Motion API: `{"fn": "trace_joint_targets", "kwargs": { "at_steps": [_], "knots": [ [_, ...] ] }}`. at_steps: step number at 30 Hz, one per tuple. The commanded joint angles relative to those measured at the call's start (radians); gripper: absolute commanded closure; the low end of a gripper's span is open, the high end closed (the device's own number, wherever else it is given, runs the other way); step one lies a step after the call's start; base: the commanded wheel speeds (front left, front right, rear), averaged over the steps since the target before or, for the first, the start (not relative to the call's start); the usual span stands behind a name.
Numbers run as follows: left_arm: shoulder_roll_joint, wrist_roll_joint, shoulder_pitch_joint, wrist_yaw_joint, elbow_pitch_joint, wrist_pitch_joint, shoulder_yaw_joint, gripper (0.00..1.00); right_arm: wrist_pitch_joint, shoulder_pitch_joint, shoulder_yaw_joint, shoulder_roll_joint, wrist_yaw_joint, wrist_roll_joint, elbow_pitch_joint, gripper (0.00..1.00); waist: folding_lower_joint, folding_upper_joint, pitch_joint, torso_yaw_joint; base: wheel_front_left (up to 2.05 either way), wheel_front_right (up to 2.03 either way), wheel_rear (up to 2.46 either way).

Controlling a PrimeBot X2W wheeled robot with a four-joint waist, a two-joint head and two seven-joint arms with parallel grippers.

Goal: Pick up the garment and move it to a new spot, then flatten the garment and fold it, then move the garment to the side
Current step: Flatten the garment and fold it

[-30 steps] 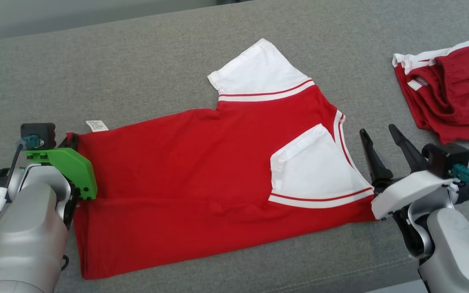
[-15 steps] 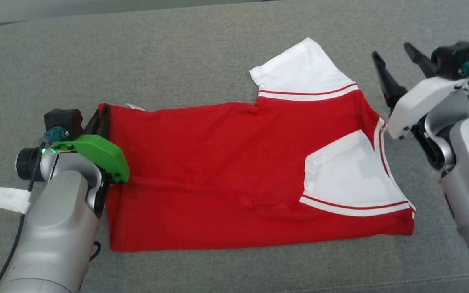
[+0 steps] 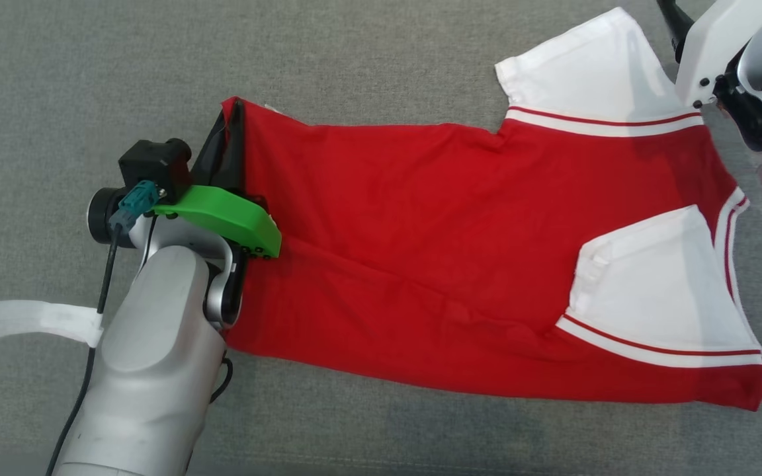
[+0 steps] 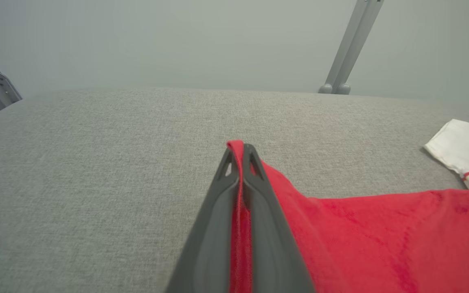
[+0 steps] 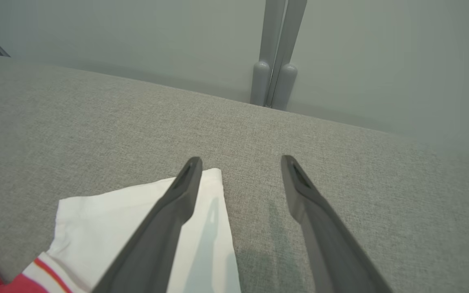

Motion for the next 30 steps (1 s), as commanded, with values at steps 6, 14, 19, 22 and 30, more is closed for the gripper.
{"fn": "trace_joint_targets", "kwargs": {
  "at_steps": [6, 14, 19, 22, 30],
  "knots": [
    [-0.028, 0.034, 0.032, 0.013, -0.090, -0.003, 0.000, 1.00, 0.043, -0.105, 0.037, -0.007, 0.000, 0.010, 0.140, 0.00, -0.0001, 0.0000, 0.122, 0.094, 0.00, 0.00, 0.00],
    [-0.033, 0.049, 0.036, 0.007, -0.107, -0.004, -0.003, 1.00, 0.048, -0.131, 0.095, 0.001, 0.000, 0.030, 0.236, 0.00, -0.0001, 0.0000, 0.133, 0.097, 0.00, 0.00, 0.00],
    [-0.034, 0.059, 0.039, 0.005, -0.100, -0.004, -0.001, 1.00, 0.047, -0.137, 0.127, 0.011, 0.000, 0.038, 0.266, 0.60, -0.0001, 0.0000, 0.128, 0.090, 0.00, 0.00, 0.00],
    [-0.033, 0.065, 0.041, 0.003, -0.090, -0.004, 0.002, 1.00, 0.047, -0.149, 0.153, 0.015, 0.000, 0.040, 0.276, 0.60, -0.0001, 0.0000, 0.119, 0.079, 0.00, 0.00, 0.00],
    [-0.032, 0.073, 0.028, -0.006, -0.074, -0.004, 0.007, 1.00, 0.064, -0.169, 0.216, 0.016, 0.000, 0.061, 0.305, 0.45, -0.0001, 0.0000, 0.108, 0.066, 0.00, 0.00, 0.00]
  ]
}}
